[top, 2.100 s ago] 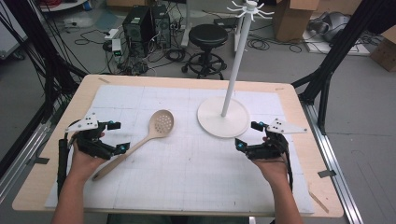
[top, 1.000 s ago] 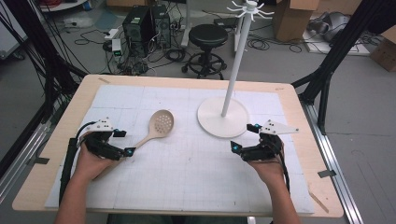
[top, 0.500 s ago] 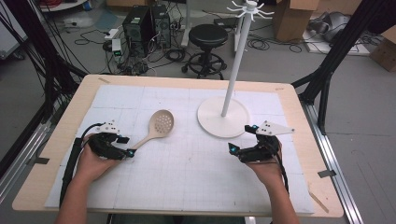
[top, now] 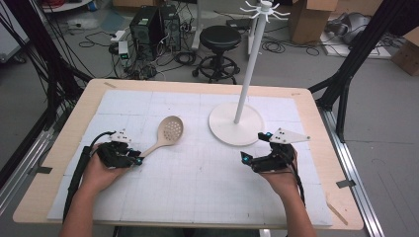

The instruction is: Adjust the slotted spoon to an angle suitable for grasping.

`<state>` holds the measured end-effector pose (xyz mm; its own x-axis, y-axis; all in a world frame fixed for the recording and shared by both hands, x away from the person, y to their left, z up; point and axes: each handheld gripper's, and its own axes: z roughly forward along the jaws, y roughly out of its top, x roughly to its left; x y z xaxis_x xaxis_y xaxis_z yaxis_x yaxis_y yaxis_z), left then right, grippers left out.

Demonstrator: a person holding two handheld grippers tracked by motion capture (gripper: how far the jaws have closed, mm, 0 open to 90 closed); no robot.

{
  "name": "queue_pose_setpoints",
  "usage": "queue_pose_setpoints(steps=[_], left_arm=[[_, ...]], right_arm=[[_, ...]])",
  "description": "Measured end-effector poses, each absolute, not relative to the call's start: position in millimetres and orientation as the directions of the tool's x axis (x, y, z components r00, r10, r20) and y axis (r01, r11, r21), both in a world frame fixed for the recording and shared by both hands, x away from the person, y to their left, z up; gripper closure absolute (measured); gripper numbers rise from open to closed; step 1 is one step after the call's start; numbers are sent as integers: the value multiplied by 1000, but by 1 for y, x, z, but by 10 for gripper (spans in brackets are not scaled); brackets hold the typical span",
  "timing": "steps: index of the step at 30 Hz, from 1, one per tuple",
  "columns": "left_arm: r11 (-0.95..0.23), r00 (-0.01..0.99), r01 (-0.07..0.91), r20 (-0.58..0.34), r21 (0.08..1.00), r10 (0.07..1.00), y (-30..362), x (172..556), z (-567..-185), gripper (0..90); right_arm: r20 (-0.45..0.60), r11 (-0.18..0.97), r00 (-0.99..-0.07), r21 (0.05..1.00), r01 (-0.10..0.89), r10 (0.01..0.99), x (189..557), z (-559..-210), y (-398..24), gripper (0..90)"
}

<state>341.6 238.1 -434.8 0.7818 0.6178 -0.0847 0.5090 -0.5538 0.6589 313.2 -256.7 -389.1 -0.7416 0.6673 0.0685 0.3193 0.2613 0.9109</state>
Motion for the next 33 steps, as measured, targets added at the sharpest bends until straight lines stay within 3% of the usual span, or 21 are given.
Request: queue_pose_setpoints(steps=[7, 33], left_arm=[[-581, 784, 503, -55, 639, 618, 231, 339, -432, 738], [-706, 913, 340, -37, 621, 407, 162, 329, -430, 765]], right_arm=[[67, 265, -744, 910, 319, 665, 312, -389, -255, 7], [69, 267, -757, 912, 312, 649, 312, -387, -252, 7]])
